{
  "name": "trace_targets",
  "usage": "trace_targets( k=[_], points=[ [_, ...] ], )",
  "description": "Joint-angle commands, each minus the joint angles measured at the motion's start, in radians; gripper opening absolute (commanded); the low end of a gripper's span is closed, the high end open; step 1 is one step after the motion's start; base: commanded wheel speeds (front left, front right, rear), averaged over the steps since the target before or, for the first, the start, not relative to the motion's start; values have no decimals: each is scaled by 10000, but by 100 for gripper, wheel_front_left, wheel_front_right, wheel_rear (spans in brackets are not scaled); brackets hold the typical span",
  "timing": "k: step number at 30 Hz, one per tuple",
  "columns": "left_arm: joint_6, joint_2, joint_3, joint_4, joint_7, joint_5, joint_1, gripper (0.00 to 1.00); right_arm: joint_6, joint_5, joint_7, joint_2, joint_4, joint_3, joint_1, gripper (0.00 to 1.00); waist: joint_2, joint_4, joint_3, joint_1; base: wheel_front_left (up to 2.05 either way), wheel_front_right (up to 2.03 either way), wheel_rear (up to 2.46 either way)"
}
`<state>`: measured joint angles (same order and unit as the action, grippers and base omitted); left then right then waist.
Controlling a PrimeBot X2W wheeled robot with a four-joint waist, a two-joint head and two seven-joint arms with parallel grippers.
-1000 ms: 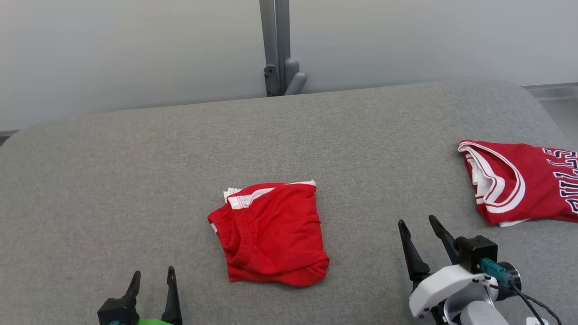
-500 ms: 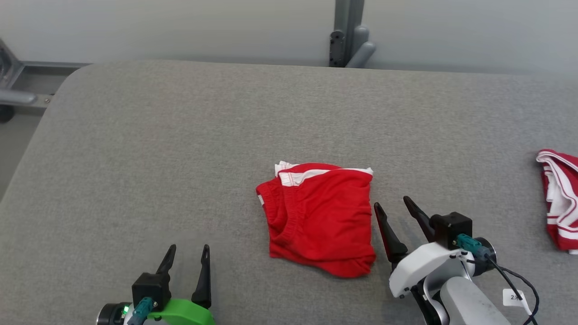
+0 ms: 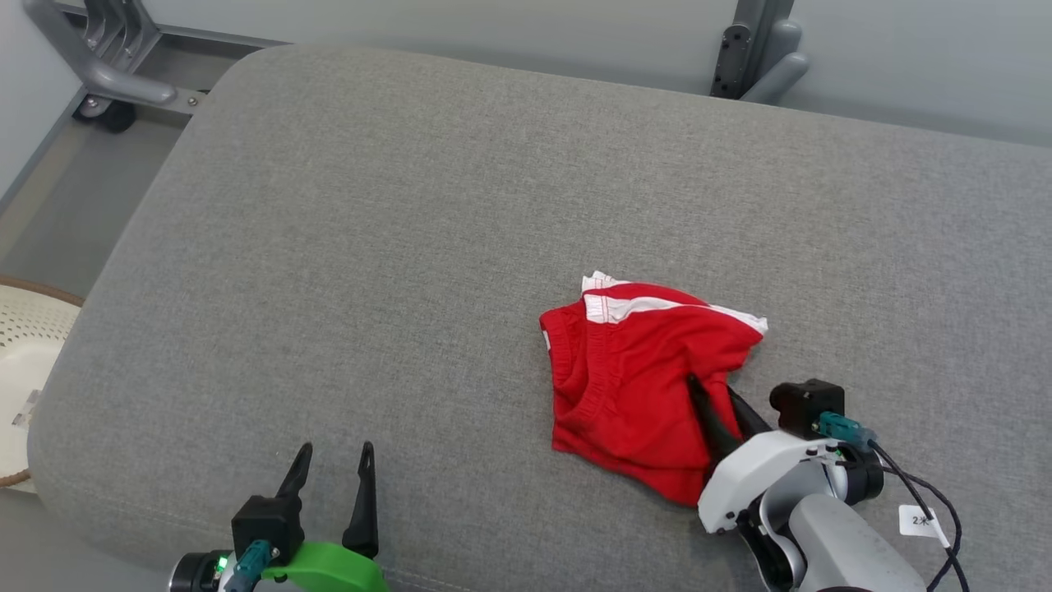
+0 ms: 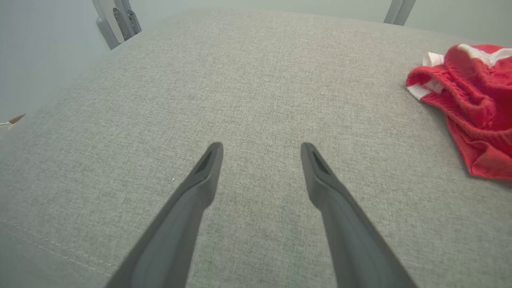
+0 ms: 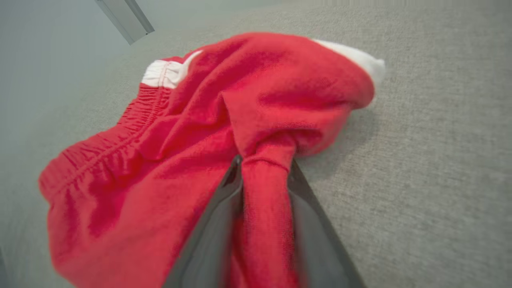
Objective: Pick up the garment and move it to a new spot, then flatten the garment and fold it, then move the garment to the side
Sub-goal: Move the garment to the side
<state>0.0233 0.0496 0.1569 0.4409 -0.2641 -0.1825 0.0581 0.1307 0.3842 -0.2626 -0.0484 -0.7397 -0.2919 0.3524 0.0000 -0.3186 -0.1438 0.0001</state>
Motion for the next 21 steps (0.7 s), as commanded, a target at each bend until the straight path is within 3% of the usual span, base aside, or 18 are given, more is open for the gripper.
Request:
trace_targets(
  k=[1, 7, 21],
  points=[
    [-3, 27, -76, -58, 10, 82, 47, 100, -3, -69, -26, -61, 81, 130, 22, 0, 0, 248, 106, -1, 0, 0, 0],
    [89, 29, -288, -62, 10, 203, -155, 100, -4, -525, -26, -52, 327, 669, -297, 0, 0, 1588, 527, -1, 0, 0, 0],
    [38, 32, -241, -64, 10, -152, -267, 100, -6, -938, -26, -45, 389, 827, -800, 0, 0, 5748, 1122, -1, 0, 0, 0]
  ],
)
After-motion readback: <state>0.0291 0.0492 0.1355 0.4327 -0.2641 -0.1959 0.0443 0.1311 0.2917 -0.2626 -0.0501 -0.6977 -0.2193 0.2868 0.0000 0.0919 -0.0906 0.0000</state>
